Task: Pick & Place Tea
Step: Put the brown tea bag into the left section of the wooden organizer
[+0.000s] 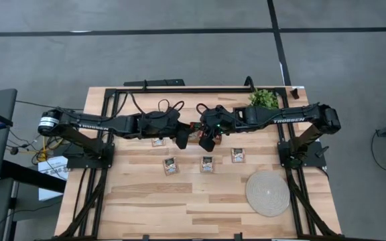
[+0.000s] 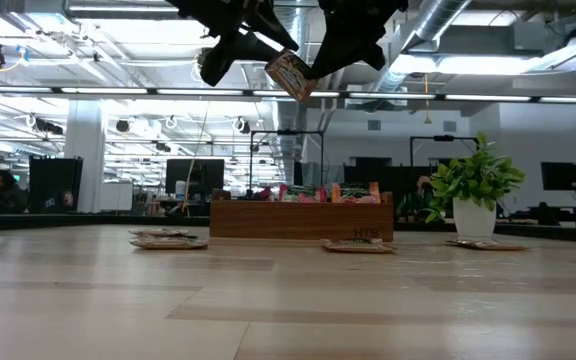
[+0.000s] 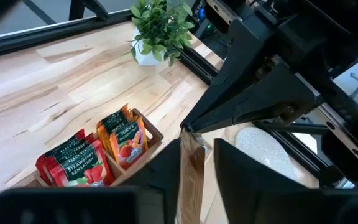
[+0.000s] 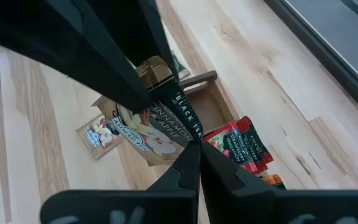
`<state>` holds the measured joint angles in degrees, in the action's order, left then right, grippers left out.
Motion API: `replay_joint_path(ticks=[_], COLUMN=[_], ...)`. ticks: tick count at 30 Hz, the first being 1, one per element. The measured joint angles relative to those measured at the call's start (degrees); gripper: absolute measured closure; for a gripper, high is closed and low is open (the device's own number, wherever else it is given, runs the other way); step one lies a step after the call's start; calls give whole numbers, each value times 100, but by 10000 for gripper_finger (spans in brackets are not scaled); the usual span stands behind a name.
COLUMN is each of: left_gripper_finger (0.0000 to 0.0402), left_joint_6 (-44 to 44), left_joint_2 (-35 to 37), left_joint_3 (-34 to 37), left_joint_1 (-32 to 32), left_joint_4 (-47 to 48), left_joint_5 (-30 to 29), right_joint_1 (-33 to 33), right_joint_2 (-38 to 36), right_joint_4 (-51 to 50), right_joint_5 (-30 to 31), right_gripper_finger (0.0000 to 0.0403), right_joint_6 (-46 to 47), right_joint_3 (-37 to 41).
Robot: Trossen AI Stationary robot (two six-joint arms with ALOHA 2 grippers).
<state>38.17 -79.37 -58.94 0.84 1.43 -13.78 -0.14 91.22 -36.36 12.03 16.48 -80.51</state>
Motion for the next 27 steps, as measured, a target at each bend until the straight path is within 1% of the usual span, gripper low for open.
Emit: replay_joint_path(ticks=[5,6,13,19,22,27], left_gripper_finger=[387,394,401,401,401,401], left_joint_6=[1,1,27,-74,-129,-364], left_joint_2=[-42,-42,-42,-41,-39,-39], left_joint_3=[0,0,0,0,0,0], left_joint_1=[11,24,108,106,106,108], left_joint_4=[8,4,0,79,256,493], left_joint_5=[-3,-18,-17,-64,-198,-401], right_joint_1=[0,0,-2,9,1,4], right_joint_2=[0,0,0,0,0,-3], right_joint_4=[-2,2,7,9,25,-199], right_joint_5=[0,0,13,-73,-239,-392], right_gripper_finger=[403,403,403,399,381,330], right_joint_6=[-1,1,-16,-396,-538,-766], right_joint_3=[0,0,0,2,2,2])
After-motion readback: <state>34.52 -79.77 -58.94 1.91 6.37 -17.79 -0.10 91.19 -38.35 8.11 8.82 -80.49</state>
